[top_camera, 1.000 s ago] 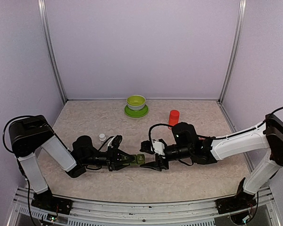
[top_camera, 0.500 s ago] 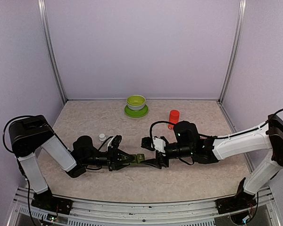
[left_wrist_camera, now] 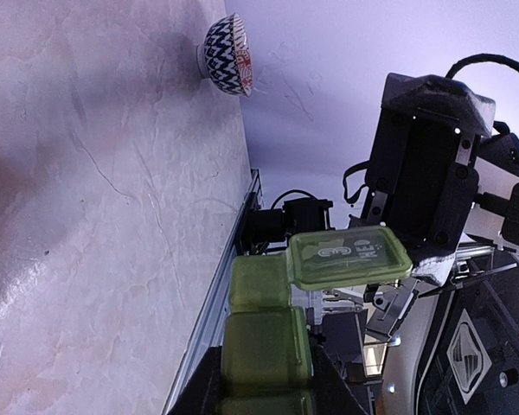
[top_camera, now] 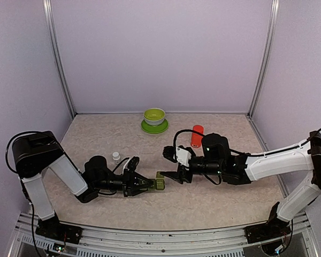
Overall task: Sort the pills into containers
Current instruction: Open the lid of the pill container.
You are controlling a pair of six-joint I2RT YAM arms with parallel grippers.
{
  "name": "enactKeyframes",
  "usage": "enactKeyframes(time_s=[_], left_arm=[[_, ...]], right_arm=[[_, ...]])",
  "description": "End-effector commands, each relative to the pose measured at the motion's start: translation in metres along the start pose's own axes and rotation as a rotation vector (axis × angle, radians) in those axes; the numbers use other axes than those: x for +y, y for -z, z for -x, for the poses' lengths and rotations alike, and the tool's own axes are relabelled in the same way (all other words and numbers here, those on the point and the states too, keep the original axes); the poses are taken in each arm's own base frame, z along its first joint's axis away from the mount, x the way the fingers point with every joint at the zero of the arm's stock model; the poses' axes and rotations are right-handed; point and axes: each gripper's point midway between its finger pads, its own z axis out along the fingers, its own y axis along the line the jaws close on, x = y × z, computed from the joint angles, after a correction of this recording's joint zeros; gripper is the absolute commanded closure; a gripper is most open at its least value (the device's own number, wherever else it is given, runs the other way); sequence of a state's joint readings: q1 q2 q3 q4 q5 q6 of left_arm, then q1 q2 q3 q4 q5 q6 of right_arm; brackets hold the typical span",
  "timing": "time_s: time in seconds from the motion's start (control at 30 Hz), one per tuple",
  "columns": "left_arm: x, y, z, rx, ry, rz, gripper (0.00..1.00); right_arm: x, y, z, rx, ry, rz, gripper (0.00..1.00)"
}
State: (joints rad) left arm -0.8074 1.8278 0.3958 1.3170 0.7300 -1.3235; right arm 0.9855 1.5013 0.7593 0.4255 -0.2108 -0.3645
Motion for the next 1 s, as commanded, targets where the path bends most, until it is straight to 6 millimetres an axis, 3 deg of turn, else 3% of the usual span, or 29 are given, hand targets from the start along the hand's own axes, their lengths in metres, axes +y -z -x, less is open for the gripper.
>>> enactKeyframes(time_s=[0.0,0.53,0.97], left_arm=[[-0.01,-0.004,-0.003,0.02,-0.046,-0.042,0.8],[-0.016,-0.011,-0.01,0.054,-0.069,-0.066,0.8],[-0.021,-0.011,-0.011,0.066,-0.088,-0.079,0.8]], right_arm=[[-0.015,-0.005,0.002,0.008,-0.013,-0.058,0.3],[-0.017,-0.019,-0.023,0.106,-0.026,-0.07,0.3],[-0.007,-0.029,-0.048,0.203,-0.003,-0.018,0.29]])
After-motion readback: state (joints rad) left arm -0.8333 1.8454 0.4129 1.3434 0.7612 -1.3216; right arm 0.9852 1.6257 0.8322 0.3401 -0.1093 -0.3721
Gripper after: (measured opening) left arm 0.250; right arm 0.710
